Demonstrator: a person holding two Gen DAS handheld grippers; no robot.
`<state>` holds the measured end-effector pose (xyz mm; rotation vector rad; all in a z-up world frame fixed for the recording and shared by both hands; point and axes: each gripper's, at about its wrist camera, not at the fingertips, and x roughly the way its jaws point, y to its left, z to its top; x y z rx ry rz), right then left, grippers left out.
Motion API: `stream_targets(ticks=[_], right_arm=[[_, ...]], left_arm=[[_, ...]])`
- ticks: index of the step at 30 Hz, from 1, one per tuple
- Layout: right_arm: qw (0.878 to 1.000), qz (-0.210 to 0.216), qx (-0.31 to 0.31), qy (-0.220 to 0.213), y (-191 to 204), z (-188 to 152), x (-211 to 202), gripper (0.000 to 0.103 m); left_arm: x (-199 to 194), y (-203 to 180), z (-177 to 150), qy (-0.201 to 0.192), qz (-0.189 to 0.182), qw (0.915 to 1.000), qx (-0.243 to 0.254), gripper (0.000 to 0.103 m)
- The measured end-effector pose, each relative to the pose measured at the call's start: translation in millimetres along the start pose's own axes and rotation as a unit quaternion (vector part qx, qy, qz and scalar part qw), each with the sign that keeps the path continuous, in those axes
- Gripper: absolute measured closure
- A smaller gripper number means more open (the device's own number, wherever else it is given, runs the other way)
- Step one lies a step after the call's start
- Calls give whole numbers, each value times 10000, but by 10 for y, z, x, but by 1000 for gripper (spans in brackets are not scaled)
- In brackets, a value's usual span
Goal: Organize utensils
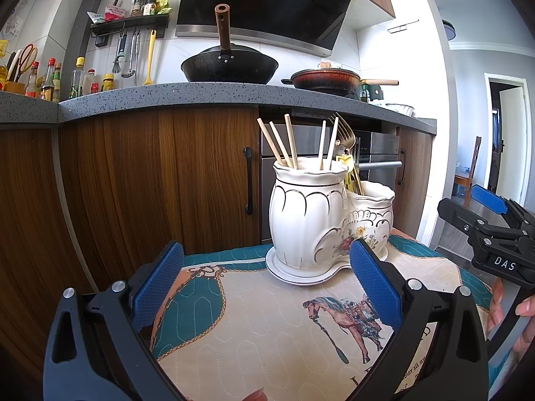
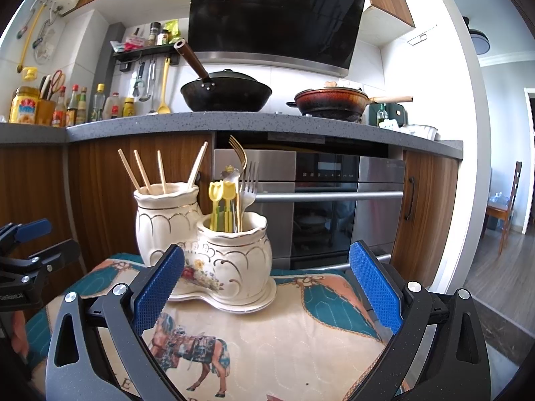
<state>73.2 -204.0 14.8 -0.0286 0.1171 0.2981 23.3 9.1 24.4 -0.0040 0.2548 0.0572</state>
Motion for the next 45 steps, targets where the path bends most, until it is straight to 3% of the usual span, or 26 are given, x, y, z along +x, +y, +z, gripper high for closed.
stream_targets(ticks=[45], right_arm=[[10000,-6,7,45,-18,-18,18,5]], left_arm=[[38,-1,-26,71,-11,10000,6,5]])
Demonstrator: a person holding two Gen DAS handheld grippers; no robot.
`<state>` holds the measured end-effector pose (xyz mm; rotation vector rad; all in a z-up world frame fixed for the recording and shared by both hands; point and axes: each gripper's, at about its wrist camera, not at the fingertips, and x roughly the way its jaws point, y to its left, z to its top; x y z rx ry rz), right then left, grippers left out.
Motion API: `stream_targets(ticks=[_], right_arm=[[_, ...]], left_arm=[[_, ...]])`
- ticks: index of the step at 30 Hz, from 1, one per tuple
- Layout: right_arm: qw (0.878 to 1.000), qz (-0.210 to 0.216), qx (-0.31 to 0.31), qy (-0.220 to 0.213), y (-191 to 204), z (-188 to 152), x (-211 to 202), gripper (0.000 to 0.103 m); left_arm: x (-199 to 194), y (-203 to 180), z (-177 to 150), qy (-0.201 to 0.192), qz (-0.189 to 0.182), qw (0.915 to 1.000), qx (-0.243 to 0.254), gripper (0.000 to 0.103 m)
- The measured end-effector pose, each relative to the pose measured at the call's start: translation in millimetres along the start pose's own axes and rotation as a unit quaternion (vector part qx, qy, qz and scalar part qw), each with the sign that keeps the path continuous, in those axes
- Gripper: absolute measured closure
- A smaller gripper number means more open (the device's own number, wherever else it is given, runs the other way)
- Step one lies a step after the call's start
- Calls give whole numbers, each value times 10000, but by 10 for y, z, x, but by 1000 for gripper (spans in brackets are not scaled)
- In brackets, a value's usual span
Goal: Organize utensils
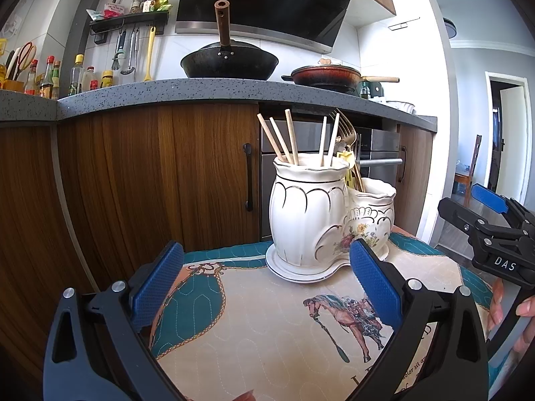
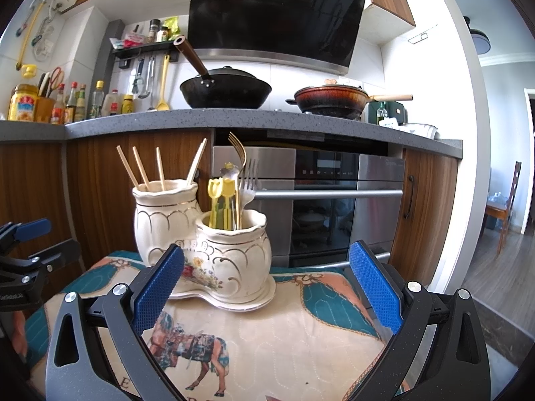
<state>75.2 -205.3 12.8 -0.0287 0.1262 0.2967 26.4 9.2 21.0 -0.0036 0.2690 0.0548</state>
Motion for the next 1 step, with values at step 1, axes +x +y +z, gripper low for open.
stream_targets(ticks=[1], right_arm=[[10000,3,-1,-3,1,-3,1,5]], left_arm=[[-2,4,-2,1,0,10000,-4,5]])
